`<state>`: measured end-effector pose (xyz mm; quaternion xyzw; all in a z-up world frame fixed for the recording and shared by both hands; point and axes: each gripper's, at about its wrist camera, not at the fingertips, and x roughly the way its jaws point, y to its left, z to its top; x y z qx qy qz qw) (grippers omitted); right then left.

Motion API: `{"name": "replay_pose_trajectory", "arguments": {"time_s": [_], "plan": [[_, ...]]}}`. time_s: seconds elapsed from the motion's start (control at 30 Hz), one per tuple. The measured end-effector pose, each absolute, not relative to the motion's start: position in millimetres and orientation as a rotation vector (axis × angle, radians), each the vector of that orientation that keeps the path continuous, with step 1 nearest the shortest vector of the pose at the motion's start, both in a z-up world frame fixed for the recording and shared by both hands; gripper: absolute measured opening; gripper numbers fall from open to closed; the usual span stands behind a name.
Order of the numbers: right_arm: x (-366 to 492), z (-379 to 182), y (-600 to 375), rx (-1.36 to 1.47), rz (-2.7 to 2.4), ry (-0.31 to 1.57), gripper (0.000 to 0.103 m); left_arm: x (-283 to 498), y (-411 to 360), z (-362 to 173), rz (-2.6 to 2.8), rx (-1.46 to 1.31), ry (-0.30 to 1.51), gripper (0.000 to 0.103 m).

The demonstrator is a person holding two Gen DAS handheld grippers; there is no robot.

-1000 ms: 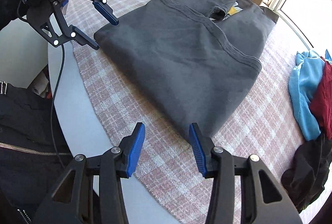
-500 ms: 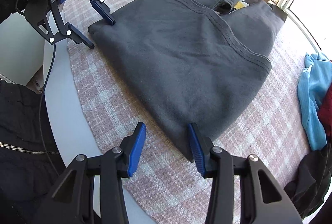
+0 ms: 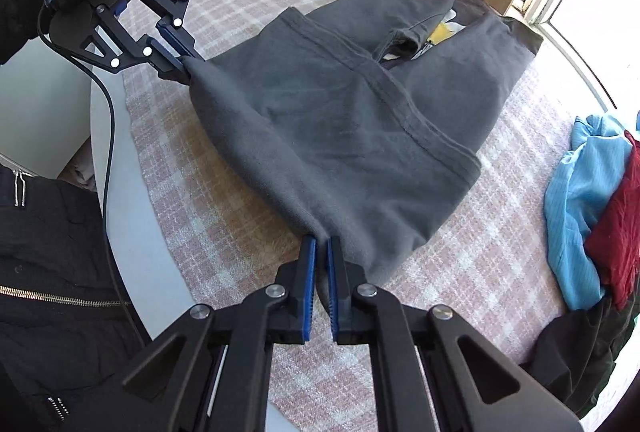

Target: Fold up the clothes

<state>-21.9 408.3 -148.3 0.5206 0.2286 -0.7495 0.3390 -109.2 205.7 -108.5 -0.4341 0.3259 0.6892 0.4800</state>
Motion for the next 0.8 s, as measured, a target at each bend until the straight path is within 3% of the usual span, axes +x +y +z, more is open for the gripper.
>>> {"name": "replay_pose_trajectory", "arguments": {"time_s": [0.2,0.37,0.8], "plan": [[-96,-78,406,1.235,-2.135,0.545,0.006,-194,219,-52,1.84,-0.944,0.8,0.008],[-188,-52,389,1.182,-2.229,0.519,0.006,-280,226,-53,1.903,-0.954,0.783,0.008],[-422,-132,396,1.393,-2.169,0.308,0.005,-470,237,-137,1.811,-1.166,0.67,0.007]]}}
